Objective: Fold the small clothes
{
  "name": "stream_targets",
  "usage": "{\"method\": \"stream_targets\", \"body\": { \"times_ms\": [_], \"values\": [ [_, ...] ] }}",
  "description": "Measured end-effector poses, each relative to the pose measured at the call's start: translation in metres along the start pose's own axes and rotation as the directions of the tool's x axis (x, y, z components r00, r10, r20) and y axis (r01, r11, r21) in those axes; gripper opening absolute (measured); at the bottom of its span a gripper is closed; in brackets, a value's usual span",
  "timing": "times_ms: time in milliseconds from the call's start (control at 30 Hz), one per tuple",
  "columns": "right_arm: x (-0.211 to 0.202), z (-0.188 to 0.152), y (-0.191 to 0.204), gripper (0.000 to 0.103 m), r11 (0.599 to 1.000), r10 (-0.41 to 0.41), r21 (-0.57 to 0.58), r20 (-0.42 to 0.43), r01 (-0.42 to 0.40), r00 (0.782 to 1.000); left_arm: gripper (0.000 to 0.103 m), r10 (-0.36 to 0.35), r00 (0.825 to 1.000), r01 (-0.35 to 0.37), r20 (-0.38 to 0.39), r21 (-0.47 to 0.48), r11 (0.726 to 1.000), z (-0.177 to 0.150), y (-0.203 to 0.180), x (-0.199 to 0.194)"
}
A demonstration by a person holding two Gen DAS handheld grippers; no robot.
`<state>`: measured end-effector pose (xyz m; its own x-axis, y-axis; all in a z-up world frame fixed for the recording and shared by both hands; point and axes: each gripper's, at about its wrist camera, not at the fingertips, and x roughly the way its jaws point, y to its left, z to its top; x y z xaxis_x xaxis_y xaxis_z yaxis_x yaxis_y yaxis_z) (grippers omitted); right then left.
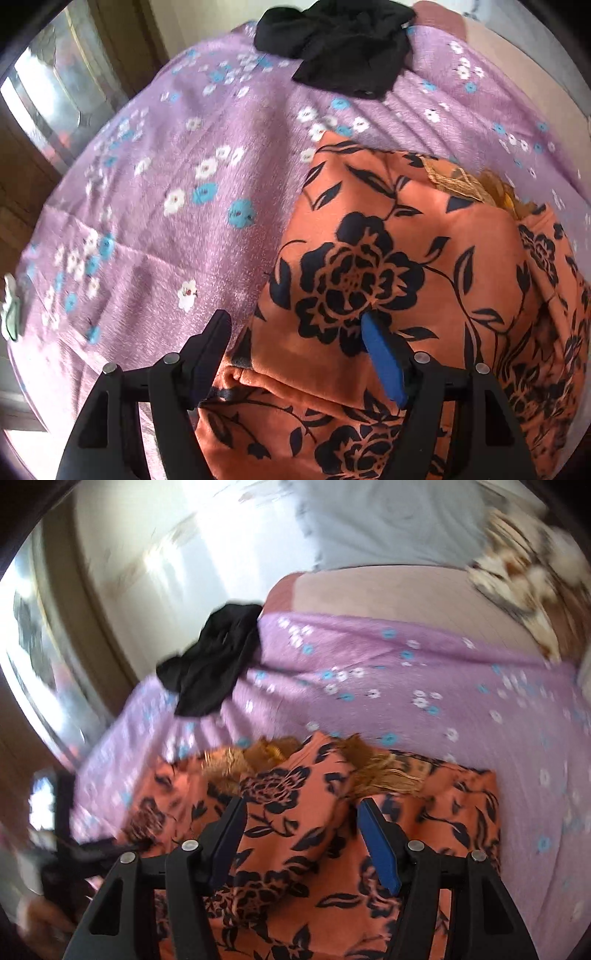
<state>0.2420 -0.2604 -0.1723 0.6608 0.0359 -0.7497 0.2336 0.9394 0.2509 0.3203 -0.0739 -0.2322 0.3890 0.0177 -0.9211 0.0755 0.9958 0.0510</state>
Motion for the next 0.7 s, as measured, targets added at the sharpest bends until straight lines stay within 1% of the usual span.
{"method": "stream_targets", "body": {
  "times_ms": [100,200,233,267,300,333,367,400,433,500,533,567,633,700],
  "values": [
    [0.032,0.003,0.029,0.063,0.991,-0.078,-0.112,-0.097,0.067,0.992,0.074,-0.023,1.000,0.023,-0.016,-0.021,1.000,0.002,0.002,0.003],
    [0.071,0.003,0.052,0.059,0.962,-0.200,-0.217,-0.159,0.163,0.967,0.074,-0.024,1.000,0.024,-0.019,-0.013,1.000,0.002,0.001,0.002],
    [0.080,0.003,0.053,0.058,0.956,-0.222,-0.232,-0.174,0.179,0.959,0.074,-0.024,1.000,0.023,-0.019,-0.009,1.000,0.001,0.001,0.001],
    [0.095,0.000,0.054,0.051,0.948,-0.250,-0.249,-0.203,0.197,0.947,0.074,-0.028,0.999,0.027,-0.022,-0.008,1.000,0.001,0.001,0.002],
    [0.098,0.000,0.052,0.042,0.951,-0.244,-0.239,-0.202,0.194,0.949,0.074,-0.031,0.999,0.031,-0.024,-0.010,0.999,0.002,0.001,0.003],
    [0.097,0.001,0.049,0.034,0.958,-0.228,-0.218,-0.194,0.185,0.954,0.074,-0.035,0.999,0.035,-0.026,-0.012,0.999,0.002,0.001,0.003],
    [0.093,0.004,0.042,0.017,0.968,-0.211,-0.177,-0.196,0.178,0.957,0.074,-0.038,0.999,0.038,-0.028,-0.014,0.999,0.001,0.003,0.001],
    [0.086,0.006,0.037,0.007,0.974,-0.202,-0.142,-0.188,0.177,0.961,0.074,-0.041,0.999,0.040,-0.029,-0.017,0.999,0.001,0.004,0.000],
    [0.071,0.008,0.027,0.007,0.980,-0.187,-0.096,-0.149,0.174,0.971,0.074,-0.040,0.999,0.040,-0.029,-0.020,0.999,0.001,0.005,0.000],
    [0.046,0.011,0.012,0.006,0.982,-0.186,-0.043,-0.089,0.183,0.978,0.074,-0.031,0.999,0.030,-0.026,-0.024,0.999,0.003,0.006,0.000],
    [0.025,0.010,-0.004,0.006,0.984,-0.178,0.014,-0.054,0.179,0.983,0.074,-0.027,0.999,0.027,-0.024,-0.023,0.999,0.003,0.005,0.000],
    [0.011,0.008,-0.018,0.006,0.984,-0.166,0.060,-0.035,0.168,0.986,0.074,-0.023,1.000,0.022,-0.021,-0.021,1.000,0.002,0.006,0.000],
    [-0.016,-0.002,-0.050,0.006,0.976,-0.137,0.168,-0.015,0.137,0.990,0.074,-0.011,1.000,0.011,-0.013,-0.014,1.000,-0.001,0.005,-0.004],
    [-0.035,-0.023,-0.085,0.006,0.958,-0.093,0.270,-0.027,0.096,0.995,0.074,0.005,1.000,-0.005,-0.003,-0.002,1.000,-0.003,0.002,-0.006]
  ]
}}
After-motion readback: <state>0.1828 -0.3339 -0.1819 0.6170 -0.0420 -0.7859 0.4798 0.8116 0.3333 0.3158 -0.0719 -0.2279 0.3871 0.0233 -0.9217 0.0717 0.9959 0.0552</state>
